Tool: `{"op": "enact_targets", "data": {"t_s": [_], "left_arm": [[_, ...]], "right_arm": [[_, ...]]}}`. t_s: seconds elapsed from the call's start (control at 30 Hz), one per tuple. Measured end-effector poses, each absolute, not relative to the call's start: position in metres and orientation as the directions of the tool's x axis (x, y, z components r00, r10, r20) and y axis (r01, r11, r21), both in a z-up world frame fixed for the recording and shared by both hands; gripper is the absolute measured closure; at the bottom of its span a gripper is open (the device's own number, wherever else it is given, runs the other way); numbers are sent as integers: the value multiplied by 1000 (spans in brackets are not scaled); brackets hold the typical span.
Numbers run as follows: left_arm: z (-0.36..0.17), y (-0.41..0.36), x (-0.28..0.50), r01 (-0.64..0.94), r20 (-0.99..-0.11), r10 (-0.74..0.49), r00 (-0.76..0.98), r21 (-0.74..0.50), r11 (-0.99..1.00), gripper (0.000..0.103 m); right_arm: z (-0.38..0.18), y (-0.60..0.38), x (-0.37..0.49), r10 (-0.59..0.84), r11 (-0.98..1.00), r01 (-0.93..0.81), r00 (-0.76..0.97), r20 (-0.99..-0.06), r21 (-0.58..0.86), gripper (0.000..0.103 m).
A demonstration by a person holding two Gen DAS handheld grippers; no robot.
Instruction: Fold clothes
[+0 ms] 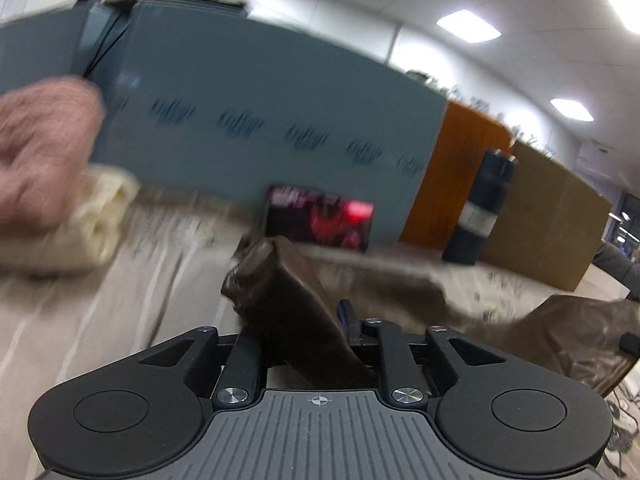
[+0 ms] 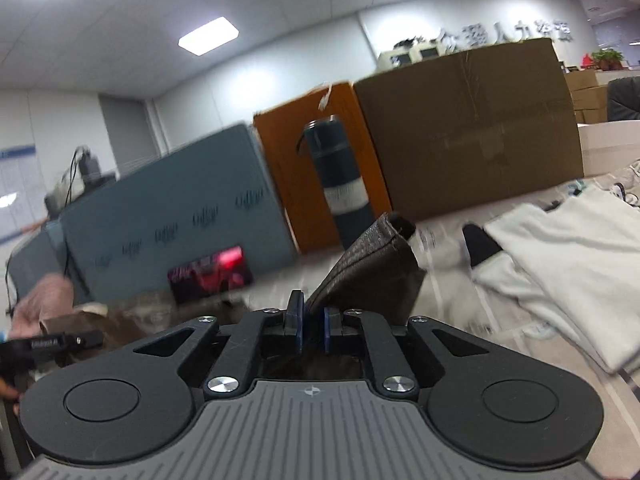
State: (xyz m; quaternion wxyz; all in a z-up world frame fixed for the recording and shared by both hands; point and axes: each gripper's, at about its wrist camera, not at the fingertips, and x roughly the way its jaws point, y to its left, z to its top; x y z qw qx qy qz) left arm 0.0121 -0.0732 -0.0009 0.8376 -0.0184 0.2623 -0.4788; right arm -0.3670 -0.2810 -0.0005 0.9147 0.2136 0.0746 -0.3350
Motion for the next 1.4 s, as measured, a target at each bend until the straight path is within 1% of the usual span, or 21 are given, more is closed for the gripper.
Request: {"op": "enact_targets", "data": {"t_s": [0.07,0.1,0.13,0.17,0.2,0.27,0.3,0.37,0.43,0.57,0.8,0.93,1.03,1.1,1.13,1.17,1.23,1.27,1.3,1.37,1.4], "left_arm": [[-3,-69,11,792,-485,-770,414,-226,568,69],[-3,-64,10,797,-481,-761,436,-187,575,56],[-3,-60,9,800,-476,-751,458,-148,582,47],[-4,-54,4,787,-451,-728,516,-87,611,29],[2,-52,4,766,-421,-704,572,-32,642,21],[11,-49,5,742,-363,-681,637,46,669,14],[13,-51,9,756,-350,-698,625,50,653,14],[16,-58,23,806,-350,-752,559,17,591,13],[17,-72,42,847,-388,-788,478,-35,531,13],[14,-103,82,854,-431,-813,392,-159,496,13],[-13,-149,111,852,-554,-803,219,-293,434,14],[-7,-148,98,892,-477,-874,96,-348,287,14],[0,-144,94,895,-411,-911,25,-398,204,13],[1,-147,93,887,-389,-921,-12,-430,170,13],[-2,-153,94,886,-414,-910,11,-417,201,13],[-6,-160,94,885,-438,-898,35,-403,231,14],[-12,-171,92,888,-479,-874,81,-364,282,17],[-15,-176,91,891,-495,-862,105,-338,303,34],[-18,-180,89,893,-510,-850,129,-312,323,65],[-14,-175,81,908,-493,-853,168,-259,329,94],[-13,-172,78,914,-484,-855,188,-232,332,96]], "right_arm": [[-3,-278,-384,-589,662,672,740,-324,332,76],[-3,-279,-392,-610,646,693,721,-330,320,74],[-4,-280,-400,-630,630,713,701,-335,308,65],[-4,-281,-408,-649,613,733,681,-339,296,56],[-4,-282,-416,-669,596,752,659,-344,283,52],[-3,-289,-426,-687,574,774,633,-357,267,41],[-3,-294,-430,-685,577,772,636,-355,267,39],[-1,-306,-434,-660,606,744,668,-345,282,28],[0,-319,-431,-611,645,701,713,-345,305,22],[3,-348,-403,-532,687,650,754,-385,324,21],[2,-364,-368,-410,773,552,810,-419,311,20],[2,-373,-348,-336,816,491,833,-439,306,20],[6,-371,-349,-282,854,420,870,-405,307,21],[8,-371,-351,-253,872,381,888,-384,306,27],[8,-373,-350,-254,873,382,887,-386,304,34],[8,-376,-347,-263,868,395,880,-396,300,44],[5,-385,-340,-302,850,446,849,-434,281,57],[2,-390,-337,-321,840,471,832,-452,270,66],[0,-393,-335,-336,834,487,822,-461,260,71],[-4,-395,-332,-356,830,502,813,-461,244,88],[-4,-394,-334,-361,835,498,817,-449,235,91]]}}
